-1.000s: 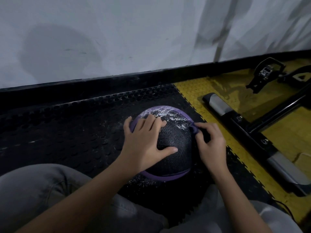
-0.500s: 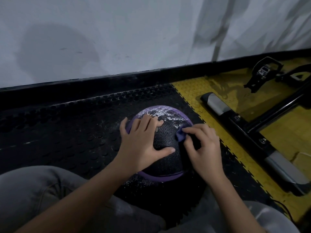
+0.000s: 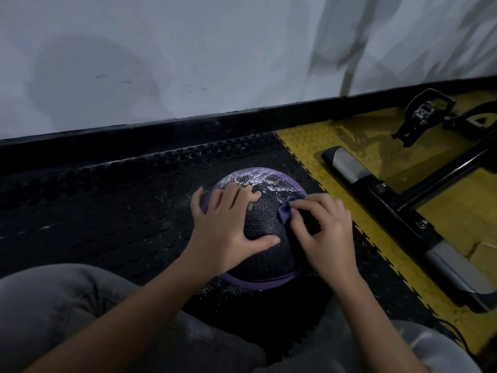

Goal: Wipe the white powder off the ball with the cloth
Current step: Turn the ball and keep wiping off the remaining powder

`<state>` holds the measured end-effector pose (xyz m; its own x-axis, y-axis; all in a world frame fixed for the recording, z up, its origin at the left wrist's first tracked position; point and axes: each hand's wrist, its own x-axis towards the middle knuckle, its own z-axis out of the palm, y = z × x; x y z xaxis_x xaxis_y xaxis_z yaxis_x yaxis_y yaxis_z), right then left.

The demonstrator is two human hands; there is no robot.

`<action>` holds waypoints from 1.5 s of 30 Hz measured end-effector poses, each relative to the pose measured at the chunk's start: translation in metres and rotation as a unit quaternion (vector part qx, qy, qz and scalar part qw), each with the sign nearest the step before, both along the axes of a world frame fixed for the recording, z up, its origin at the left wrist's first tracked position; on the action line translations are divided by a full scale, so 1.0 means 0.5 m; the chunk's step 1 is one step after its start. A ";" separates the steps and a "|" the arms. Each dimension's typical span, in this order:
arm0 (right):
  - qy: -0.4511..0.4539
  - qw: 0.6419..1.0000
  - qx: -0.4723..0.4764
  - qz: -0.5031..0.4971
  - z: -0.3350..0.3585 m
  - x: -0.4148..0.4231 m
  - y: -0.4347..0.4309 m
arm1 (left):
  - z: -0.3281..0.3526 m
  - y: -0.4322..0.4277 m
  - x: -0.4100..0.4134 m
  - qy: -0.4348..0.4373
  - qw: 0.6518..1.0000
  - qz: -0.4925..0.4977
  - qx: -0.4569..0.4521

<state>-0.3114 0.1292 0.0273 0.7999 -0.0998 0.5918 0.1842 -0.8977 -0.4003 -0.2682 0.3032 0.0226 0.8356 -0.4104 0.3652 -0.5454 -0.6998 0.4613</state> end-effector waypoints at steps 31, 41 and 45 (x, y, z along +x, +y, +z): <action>0.032 0.987 0.149 -0.043 0.003 0.037 -0.053 | -0.012 -0.017 -0.001 -0.022 1.000 -0.004 -0.008; 0.001 0.999 0.037 0.002 0.011 0.021 -0.017 | -0.016 -0.014 -0.001 -0.027 1.000 0.011 -0.009; 0.041 0.988 0.142 -0.036 0.012 0.037 -0.051 | -0.013 -0.026 -0.001 -0.014 1.000 -0.007 -0.020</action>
<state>-0.2931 0.1036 0.0333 0.8287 -0.3114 0.4651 0.0804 -0.7561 -0.6495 -0.2688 0.2904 0.0159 0.8189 -0.4071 0.4045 -0.5684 -0.6726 0.4739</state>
